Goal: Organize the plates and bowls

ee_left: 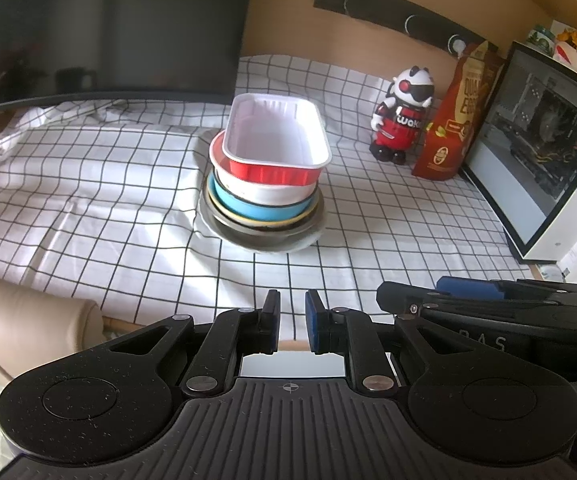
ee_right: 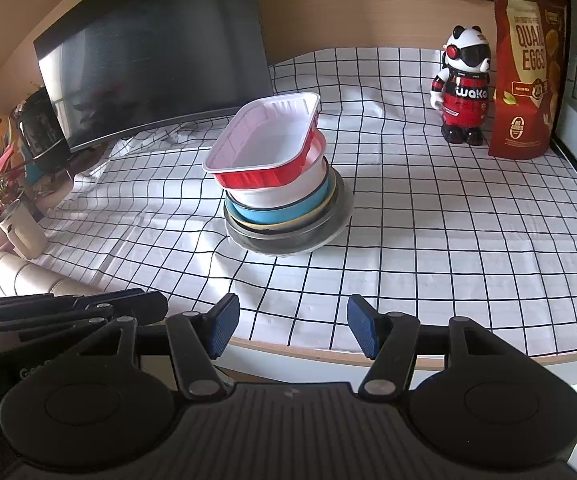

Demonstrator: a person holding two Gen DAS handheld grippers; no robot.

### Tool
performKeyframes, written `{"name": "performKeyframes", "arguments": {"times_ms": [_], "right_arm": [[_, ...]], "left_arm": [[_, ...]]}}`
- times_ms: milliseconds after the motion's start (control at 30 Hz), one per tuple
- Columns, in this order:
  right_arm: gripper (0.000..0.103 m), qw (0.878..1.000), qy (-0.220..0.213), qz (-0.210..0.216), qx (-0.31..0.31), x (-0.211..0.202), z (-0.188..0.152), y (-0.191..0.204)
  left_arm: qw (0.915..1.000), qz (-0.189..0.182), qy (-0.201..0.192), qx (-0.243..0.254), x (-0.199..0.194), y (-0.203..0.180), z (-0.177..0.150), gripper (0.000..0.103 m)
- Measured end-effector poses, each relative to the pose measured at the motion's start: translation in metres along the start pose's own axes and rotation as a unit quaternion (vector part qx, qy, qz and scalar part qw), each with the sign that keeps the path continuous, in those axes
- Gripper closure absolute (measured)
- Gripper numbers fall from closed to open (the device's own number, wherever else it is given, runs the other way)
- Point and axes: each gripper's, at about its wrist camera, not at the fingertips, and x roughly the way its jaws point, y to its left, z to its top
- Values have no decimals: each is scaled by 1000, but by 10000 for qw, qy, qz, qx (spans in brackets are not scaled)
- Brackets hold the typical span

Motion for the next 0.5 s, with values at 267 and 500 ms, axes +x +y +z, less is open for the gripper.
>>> {"name": "performKeyframes", "arguments": {"times_ms": [267, 500], "right_arm": [[43, 10000, 20, -14, 14, 1, 0, -3], [43, 10000, 26, -10, 8, 3, 2, -3]], "left_arm": [[10000, -1, 25, -8, 2, -1, 0, 86], [10000, 61, -37, -23, 3, 0, 1, 86]]}}
